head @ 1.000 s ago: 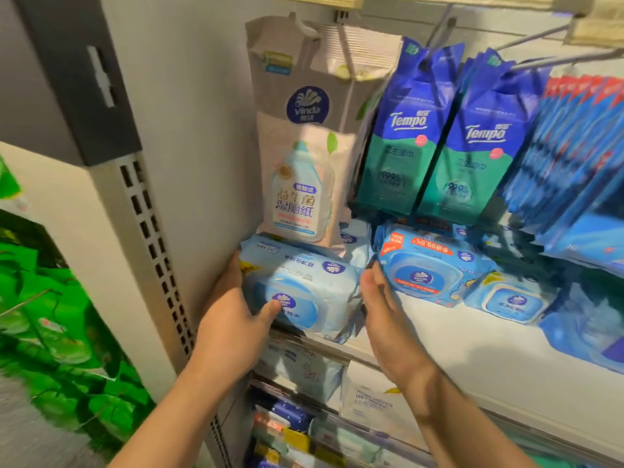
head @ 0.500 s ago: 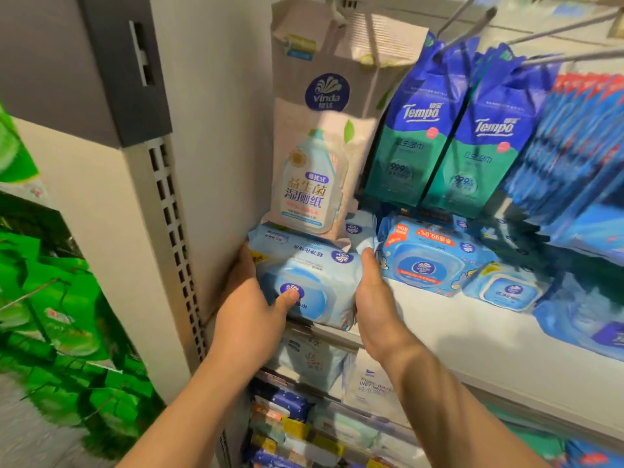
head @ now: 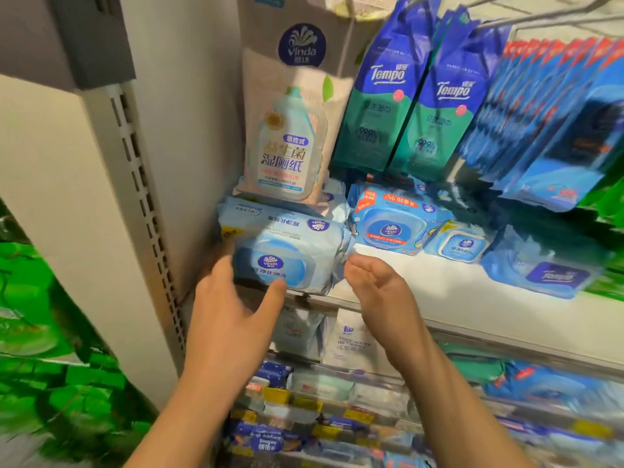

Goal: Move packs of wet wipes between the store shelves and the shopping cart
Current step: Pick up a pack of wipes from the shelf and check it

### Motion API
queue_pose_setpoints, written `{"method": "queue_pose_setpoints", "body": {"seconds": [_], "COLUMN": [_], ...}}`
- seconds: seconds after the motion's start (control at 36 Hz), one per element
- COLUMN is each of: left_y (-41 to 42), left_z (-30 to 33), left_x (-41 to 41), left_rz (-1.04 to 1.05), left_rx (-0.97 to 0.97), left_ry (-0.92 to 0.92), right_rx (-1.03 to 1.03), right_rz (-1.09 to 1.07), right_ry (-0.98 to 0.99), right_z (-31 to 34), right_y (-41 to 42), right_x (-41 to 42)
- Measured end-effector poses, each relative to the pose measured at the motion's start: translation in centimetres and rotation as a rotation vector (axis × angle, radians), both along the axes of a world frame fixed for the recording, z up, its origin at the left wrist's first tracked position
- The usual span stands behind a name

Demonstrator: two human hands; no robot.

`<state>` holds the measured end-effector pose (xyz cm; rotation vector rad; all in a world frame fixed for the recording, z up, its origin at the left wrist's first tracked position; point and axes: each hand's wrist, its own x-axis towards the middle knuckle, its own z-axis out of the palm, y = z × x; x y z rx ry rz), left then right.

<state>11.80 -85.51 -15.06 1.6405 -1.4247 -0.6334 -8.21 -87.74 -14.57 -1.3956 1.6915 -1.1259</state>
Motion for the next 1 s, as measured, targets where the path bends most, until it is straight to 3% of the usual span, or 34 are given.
{"method": "queue_pose_setpoints", "body": {"seconds": [0.19, 0.33, 0.67, 1.0], "left_y": [2.0, 3.7, 9.2, 20.1], "left_z": [-0.7, -0.9, -1.2, -1.8], "left_x": [-0.1, -1.1, -7.0, -6.6], "left_rz": [-0.095, -0.162, -0.219, 0.038], "left_rx": [-0.101, -0.114, -0.033, 0.302], "left_ry": [-0.047, -0.137, -0.381, -0.512], "right_rx": [-0.01, -0.016, 0.095, 0.133], "right_rz": [-0.013, 0.09, 0.21, 0.546], "right_ry": [0.256, 0.478, 0.509, 0.566], "right_z": [0.6, 1.0, 0.0, -3.3], "right_y": [3.9, 6.0, 11.4, 16.1], "right_x": [-0.6, -2.2, -9.4, -8.0]}}
